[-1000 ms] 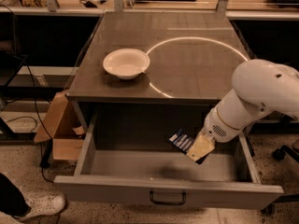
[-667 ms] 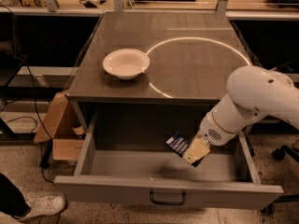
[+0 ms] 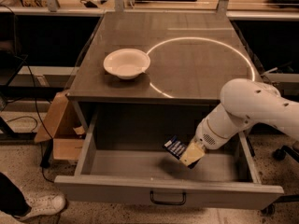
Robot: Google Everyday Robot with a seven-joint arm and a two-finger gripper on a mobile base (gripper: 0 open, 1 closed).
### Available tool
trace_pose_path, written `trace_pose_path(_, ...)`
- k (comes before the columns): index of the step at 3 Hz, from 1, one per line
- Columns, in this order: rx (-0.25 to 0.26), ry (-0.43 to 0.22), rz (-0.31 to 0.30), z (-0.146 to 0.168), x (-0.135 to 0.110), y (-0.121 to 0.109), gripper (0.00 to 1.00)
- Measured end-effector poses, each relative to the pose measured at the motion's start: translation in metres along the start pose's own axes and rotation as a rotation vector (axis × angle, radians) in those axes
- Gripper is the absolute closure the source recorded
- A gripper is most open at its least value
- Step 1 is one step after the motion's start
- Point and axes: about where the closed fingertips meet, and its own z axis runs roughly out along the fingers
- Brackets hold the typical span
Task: Place rxbar blueberry into top drawer
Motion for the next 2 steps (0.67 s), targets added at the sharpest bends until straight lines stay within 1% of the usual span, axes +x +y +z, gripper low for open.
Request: trace_pose_path(2,0.009,-0.003,0.006,0.036,0.004,-0.022,1.00)
